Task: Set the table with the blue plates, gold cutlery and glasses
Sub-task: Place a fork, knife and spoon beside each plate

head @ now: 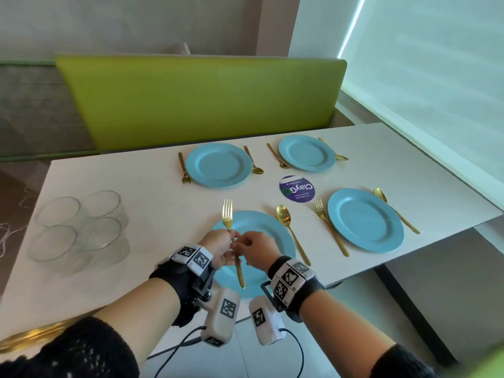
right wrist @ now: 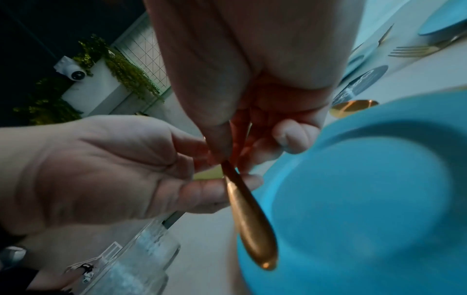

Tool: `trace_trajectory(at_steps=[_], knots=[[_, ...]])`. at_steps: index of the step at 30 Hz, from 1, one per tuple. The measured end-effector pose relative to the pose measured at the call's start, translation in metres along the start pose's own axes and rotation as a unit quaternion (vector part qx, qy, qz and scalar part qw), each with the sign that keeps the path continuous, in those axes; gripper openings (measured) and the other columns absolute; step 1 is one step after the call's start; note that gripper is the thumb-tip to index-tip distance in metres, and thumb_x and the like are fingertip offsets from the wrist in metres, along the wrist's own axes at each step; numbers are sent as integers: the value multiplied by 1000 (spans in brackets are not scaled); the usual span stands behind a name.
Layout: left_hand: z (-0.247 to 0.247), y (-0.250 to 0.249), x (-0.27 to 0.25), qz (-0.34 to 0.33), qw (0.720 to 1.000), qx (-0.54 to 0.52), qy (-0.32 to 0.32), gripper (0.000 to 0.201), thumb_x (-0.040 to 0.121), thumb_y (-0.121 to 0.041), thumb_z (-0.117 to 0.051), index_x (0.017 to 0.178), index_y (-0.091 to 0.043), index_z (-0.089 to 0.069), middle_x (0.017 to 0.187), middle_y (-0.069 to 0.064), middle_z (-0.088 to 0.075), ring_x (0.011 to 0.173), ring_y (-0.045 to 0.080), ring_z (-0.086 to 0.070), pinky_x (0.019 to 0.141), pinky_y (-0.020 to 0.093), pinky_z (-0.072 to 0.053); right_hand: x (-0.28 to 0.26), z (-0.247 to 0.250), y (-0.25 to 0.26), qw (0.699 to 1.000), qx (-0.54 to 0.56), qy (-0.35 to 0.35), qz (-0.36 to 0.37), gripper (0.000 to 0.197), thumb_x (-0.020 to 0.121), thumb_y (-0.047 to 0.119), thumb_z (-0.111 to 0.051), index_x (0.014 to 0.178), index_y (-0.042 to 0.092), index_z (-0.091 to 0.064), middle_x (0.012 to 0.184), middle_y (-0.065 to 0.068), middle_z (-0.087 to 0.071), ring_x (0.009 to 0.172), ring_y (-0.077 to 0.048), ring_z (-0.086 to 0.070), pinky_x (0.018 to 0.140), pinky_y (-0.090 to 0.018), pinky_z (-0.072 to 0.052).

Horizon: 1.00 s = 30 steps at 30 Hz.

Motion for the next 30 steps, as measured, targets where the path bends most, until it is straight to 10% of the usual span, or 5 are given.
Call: trace_trajectory(at_steps=[4,12,23,30], knots=[[40,14,-17,9,1000,1,8,27,100,-14,-37,79,-9,-54,68,9,-46,56,21,-46,58,36,-47,-17,-38,24,1000,21,-7,-22,29,89,20,-58,62,24,-52,71,-1,-58,67,-17,-54,78,-33,-52],[132,29,-27,-7,994,84,-63,35,93,-14,-54,123,4,-50,89,9,-50,68,17,-51,59,29,-50,-30,-90,26,994,-57,-11,-90,23,87,25,-63,101,8,-70,109,-9,-69,106,-24,-61,89,-28,-47],[202,36,-27,-19,993,87,-74,20,94,-7,-48,74,-8,-51,75,7,-50,63,18,-50,58,27,-45,-17,-121,26,981,-116,-35,-152,23,83,27,-68,100,11,-70,106,-9,-70,102,-25,-64,84,-30,-51],[209,35,-25,-26,985,143,-92,9,93,-11,-48,99,-7,-55,73,8,-53,77,27,-57,79,35,-51,-13,-117,26,968,-149,-92,-178,33,83,34,-67,106,11,-64,106,-9,-68,98,-28,-65,80,-32,-52]])
Point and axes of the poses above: each hand's wrist, its own x-axis towards the middle knuckle, its own z-axis out of the back of the hand, y = z × x, the point moved 7 cm from there along x, towards the middle knuckle
